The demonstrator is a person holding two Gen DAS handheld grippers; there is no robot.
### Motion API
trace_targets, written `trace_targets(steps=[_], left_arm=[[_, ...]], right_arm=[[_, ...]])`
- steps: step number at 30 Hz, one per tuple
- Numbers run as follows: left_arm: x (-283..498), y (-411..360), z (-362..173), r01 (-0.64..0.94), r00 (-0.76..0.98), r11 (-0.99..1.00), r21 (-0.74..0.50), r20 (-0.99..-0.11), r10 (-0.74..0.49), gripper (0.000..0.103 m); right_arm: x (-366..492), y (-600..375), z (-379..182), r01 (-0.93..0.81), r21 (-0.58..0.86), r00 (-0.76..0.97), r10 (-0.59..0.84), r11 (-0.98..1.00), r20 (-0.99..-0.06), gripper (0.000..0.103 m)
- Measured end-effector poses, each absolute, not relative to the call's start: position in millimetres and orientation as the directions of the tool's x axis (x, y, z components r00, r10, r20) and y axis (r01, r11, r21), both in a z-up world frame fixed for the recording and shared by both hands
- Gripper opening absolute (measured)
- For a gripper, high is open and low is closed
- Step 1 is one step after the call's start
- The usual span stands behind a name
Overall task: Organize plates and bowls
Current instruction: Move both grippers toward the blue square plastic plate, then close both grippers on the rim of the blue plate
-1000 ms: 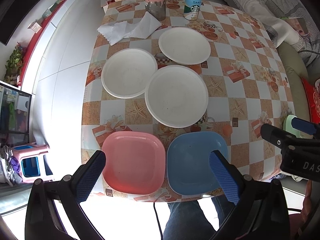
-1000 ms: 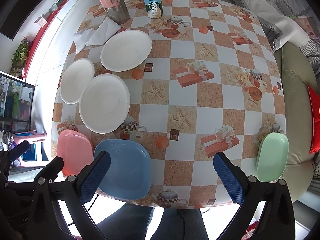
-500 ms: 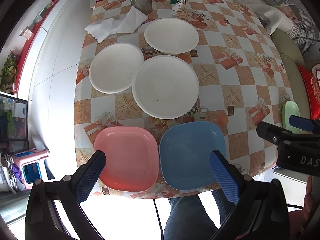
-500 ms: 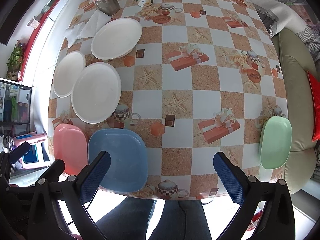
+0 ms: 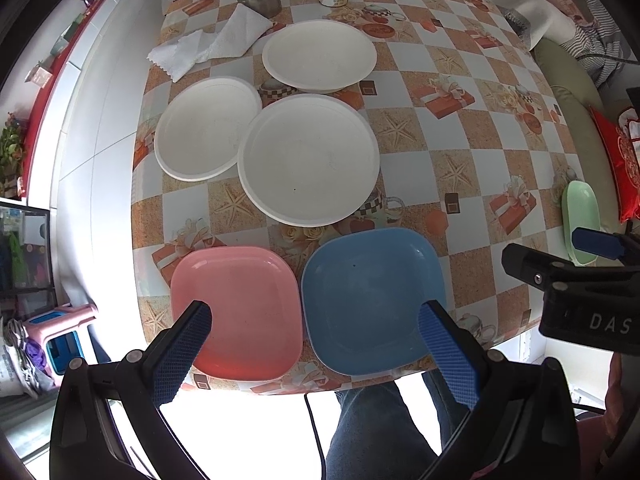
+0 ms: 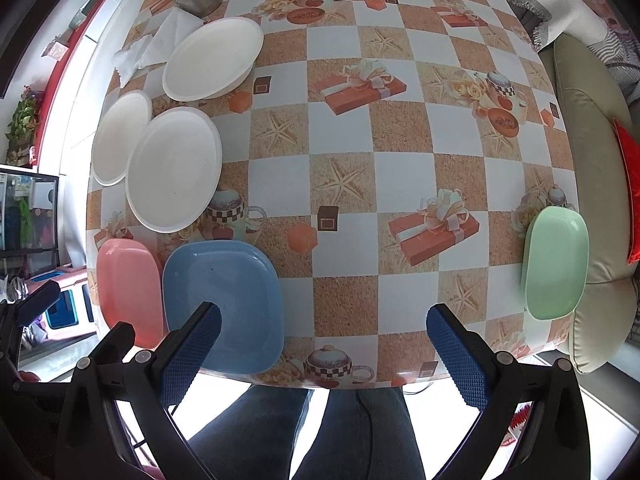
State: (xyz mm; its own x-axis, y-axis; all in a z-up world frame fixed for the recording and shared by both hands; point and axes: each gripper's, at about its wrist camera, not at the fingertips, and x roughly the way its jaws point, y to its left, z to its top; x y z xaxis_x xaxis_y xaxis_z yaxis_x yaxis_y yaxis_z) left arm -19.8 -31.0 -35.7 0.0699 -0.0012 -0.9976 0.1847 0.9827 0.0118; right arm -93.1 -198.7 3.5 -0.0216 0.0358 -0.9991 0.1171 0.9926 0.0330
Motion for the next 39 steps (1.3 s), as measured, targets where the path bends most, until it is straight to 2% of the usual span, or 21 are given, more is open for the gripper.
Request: trace_targets(steps=[14,26,39], left_arm=[[-20.2,-19.2,-73.8,0.141,0.025,0.988,0.058,-0.998,0.055,0.103],[-23.5,-16.6,-123.1,0.114,-0.004,0.985,0.126,-0.992,0.127,0.103],[-28.4,-35.4,-147.9,0.145,-0.03,0.975,0.17,-0.984,0.176,0.103]], right_arm=[[-95.2,-195.3,-27.0,0.087,0.018,-0.073,0.024,0.996,-0.997,0.103],[-101.5,-184.7,-82.1,0.019,-0.022,-0.145,-0.019,1.0,-0.989,0.103],[-114.0,-176.9,-129.6,-0.036,-0.06,-0.179,-0.066,0.998,-0.982,0.103]])
